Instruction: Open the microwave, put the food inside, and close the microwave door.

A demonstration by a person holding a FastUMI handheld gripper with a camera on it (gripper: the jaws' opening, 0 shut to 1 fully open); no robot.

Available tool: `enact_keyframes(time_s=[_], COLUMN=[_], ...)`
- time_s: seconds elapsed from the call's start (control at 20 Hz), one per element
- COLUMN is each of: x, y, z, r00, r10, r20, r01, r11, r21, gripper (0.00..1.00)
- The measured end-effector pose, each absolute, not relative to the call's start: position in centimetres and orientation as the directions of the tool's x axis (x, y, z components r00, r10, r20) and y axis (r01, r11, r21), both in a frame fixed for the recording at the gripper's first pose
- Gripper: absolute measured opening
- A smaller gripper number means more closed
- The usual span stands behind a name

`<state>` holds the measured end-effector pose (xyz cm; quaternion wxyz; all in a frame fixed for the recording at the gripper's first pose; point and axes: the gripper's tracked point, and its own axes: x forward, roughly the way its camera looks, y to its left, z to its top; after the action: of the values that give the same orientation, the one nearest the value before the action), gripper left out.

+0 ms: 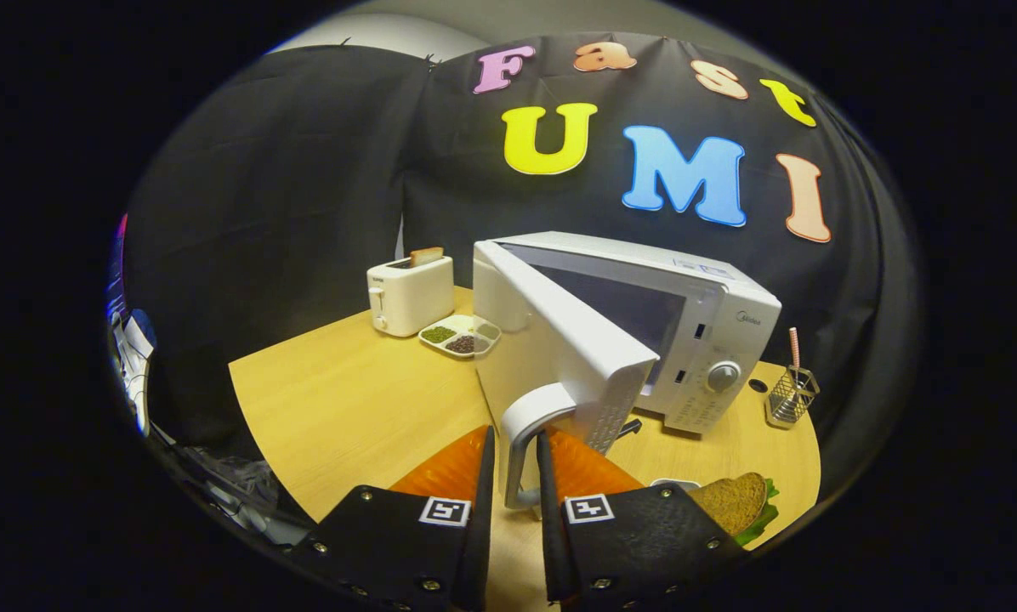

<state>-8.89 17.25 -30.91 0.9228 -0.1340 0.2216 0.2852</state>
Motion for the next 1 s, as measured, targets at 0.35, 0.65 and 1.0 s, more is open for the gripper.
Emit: enact_keyframes(time_s=[0.35,0.65,1.0], x=[-15.0,-18.3,-19.5], y=[24.0,31.4,39.3], z=[-31.3,-32.1,-32.6], r00=[0.629,0.557,0.454], r10=[0.569,0.646,0.733], r20=[-0.530,-0.523,-0.507], r01=[-0.723,-0.795,-0.865], r11=[0.678,0.596,0.499], r21=[-0.131,-0.111,-0.052], gripper=[0.26,0.24,0.24])
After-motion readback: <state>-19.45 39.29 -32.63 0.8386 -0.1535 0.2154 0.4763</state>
